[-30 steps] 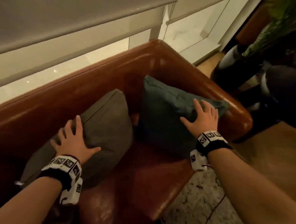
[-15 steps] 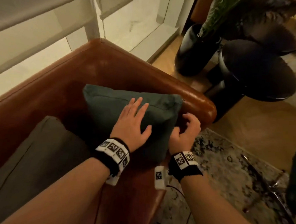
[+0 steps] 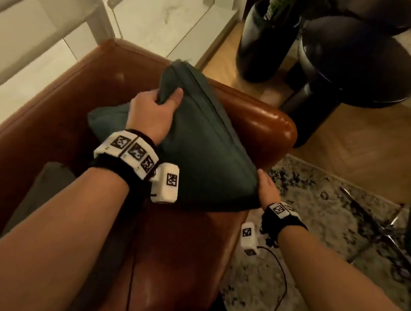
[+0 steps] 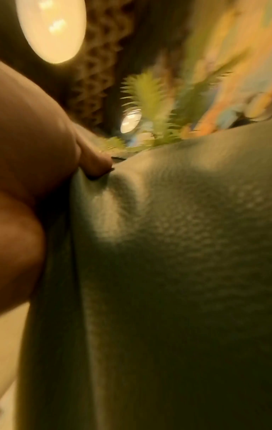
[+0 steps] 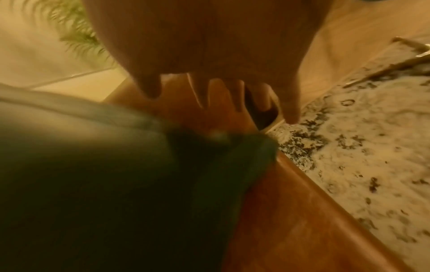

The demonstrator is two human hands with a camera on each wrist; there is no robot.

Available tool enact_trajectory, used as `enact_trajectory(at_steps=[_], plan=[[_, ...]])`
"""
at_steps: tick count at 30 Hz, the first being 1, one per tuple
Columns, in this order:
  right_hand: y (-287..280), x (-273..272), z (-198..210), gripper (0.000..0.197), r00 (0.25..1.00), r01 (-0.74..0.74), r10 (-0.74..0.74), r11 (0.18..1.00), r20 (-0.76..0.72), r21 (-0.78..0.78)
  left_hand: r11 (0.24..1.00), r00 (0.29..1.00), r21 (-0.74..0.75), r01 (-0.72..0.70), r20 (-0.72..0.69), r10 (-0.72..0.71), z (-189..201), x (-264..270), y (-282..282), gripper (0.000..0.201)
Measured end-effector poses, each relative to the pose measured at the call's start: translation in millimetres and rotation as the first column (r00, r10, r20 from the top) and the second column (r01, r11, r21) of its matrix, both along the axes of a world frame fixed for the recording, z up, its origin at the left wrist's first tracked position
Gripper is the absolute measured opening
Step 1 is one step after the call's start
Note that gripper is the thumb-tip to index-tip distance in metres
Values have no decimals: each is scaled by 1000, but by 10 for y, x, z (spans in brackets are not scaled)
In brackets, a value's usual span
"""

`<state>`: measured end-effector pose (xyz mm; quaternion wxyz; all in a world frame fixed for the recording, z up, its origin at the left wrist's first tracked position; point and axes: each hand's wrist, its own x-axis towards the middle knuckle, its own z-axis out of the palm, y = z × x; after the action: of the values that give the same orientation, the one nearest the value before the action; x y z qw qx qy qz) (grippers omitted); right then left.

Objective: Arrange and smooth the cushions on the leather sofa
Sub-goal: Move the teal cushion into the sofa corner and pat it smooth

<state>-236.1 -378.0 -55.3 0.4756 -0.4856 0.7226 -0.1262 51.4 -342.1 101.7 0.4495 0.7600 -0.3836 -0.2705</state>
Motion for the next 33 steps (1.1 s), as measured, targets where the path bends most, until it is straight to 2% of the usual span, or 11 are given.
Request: enact_trajectory(at_steps=[2, 4, 6, 8, 11, 14, 18, 22, 26, 29, 33], plan=[[-76, -21, 255, 55, 987, 150, -156, 979, -36, -138, 985, 945, -134, -112, -319, 64, 87, 220, 78, 24], [-169, -2, 586, 47, 968, 240, -252, 933, -12, -268, 961, 866, -137, -239, -477, 148, -61, 421, 137, 21], [-310, 98, 771, 46, 972, 141, -193, 937, -136, -318, 939, 846, -12, -343, -438, 303, -329, 613, 143, 25], [-432, 265, 782, 42, 968, 12, -82, 959, -235, -282, 898, 885, 281, -339, -230, 406, -690, 801, 175, 38], [-510, 406, 549, 39, 958, -149, 109, 979, -266, -136, 771, 940, 618, -157, -146, 308, -1176, 973, 282, 31], [-523, 367, 456, 32, 959, -123, 67, 974, -274, -192, 816, 918, 528, -233, -158, 364, -1399, 1038, 304, 15], [-506, 270, 418, 31, 955, -74, -27, 943, -295, -323, 859, 869, 292, -421, -141, 474, -1280, 962, 175, 33], [-468, 288, 389, 44, 915, -211, 189, 977, -358, -24, 909, 931, 311, -277, -147, 334, -1188, 921, 287, 42], [-362, 460, 592, 47, 862, -336, 291, 941, -414, -38, 919, 954, 323, -225, -120, 276, -946, 825, 809, 54], [-7, 763, 909, 46, 806, -479, 276, 823, -523, -305, 957, 989, 270, -103, -74, 127, -630, 621, 1477, 37], [1072, 1519, 1294, 32, 784, -589, 585, 593, -209, -549, 983, 996, 160, -94, 6, 94, -266, 272, 2796, 26]])
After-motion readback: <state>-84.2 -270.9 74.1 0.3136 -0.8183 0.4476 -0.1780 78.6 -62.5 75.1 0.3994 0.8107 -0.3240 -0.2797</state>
